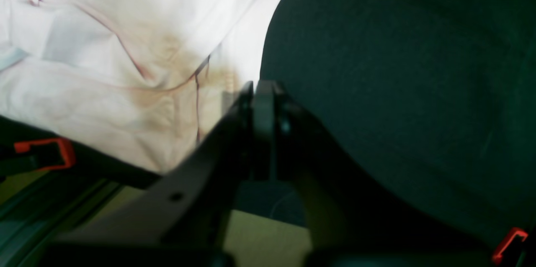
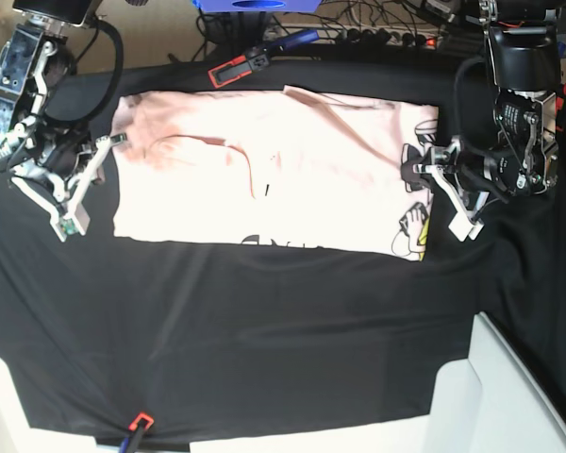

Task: Fold the T-shirt properly
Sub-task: 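Spread the shirt flat by pulling its edges apart with both grippers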

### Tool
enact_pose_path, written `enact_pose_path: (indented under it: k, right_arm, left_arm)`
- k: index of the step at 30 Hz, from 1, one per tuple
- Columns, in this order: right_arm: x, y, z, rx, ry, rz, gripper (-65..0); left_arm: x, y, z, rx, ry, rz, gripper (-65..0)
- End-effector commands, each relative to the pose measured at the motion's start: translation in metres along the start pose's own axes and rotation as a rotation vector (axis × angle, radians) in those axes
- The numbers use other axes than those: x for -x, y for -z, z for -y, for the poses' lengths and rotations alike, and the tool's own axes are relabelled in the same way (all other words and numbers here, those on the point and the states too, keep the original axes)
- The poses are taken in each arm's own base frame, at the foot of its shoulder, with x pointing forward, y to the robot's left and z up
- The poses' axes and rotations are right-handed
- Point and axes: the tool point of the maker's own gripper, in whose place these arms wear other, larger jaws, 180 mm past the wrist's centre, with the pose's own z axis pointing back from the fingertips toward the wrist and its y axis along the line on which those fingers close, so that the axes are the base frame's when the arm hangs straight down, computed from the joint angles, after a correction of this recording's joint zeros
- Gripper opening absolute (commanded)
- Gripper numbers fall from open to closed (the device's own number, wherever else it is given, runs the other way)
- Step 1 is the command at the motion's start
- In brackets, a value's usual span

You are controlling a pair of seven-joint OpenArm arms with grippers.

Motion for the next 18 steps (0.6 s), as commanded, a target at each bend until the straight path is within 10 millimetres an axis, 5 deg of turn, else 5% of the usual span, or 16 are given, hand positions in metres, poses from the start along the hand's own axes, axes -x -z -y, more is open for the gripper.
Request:
enact_pose_path:
  k: [1, 7, 9, 18]
  right_arm:
    - [-0.011, -0.005, 0.005, 0.011, -0.011, 0.035, -55.4]
    - [-0.013, -0.005, 0.002, -0.001, -0.042, 0.041, -29.5]
    - [-0.013, -0.005, 0.001, -0.003, -0.040, 0.041, -24.1]
    - [-0.022, 0.007, -0.014, -0.054, -0.004, 0.039, -22.9]
  left_arm:
    - [-0.016, -0.009, -0.002, -0.006, 0.011, 0.046, -38.6]
    - [-0.025, -0.017, -0.009, -0.017, 0.006, 0.077, -31.9]
    - [-0.042, -0.030, -0.013, -0.032, 0.002, 0.138, -30.4]
    - [-0.107, -0.105, -0.015, -0.145, 0.144, 0.355, -29.1]
